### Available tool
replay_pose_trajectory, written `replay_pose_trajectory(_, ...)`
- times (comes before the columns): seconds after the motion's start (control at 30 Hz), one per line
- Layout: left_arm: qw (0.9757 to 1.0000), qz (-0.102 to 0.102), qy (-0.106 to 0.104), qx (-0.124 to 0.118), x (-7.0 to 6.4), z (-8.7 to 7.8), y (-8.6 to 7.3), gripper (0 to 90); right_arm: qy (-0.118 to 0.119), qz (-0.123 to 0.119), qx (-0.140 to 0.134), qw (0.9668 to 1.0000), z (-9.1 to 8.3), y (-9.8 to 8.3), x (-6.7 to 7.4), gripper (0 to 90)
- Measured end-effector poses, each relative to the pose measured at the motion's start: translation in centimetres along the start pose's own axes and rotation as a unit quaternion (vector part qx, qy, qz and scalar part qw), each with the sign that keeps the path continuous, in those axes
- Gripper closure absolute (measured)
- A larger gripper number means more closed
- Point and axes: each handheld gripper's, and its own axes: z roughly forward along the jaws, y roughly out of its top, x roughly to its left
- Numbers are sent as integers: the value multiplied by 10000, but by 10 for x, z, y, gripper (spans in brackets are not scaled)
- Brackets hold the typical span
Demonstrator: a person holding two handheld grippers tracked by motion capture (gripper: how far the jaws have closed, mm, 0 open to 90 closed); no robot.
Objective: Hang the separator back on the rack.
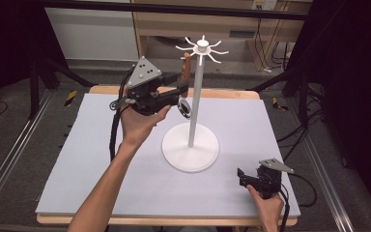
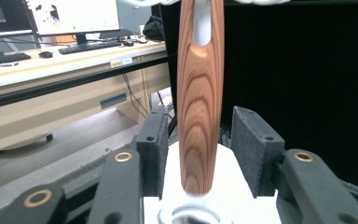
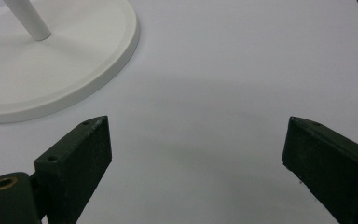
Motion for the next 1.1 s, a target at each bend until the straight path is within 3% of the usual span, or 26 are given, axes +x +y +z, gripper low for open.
replay_pose_trajectory(0.2,9999,30,94,123,5,-15,-8,469,-6,28,-8,10000,0,0,0,84)
replay_pose_trajectory(0.43,9994,76,204,287,10,-33,-32,422,-7,12,-17,10000,-1,0,-1,83)
replay_pose_trajectory(0.67,9981,123,347,499,17,-45,-66,392,-10,27,-31,10000,-1,0,-1,81)
replay_pose_trajectory(0.97,9957,-83,392,832,26,-56,-113,373,-20,25,-16,10000,-1,0,-2,79)
replay_pose_trajectory(1.1,9935,-200,458,1022,32,-58,-136,366,-35,35,-11,10000,-1,-1,-3,78)
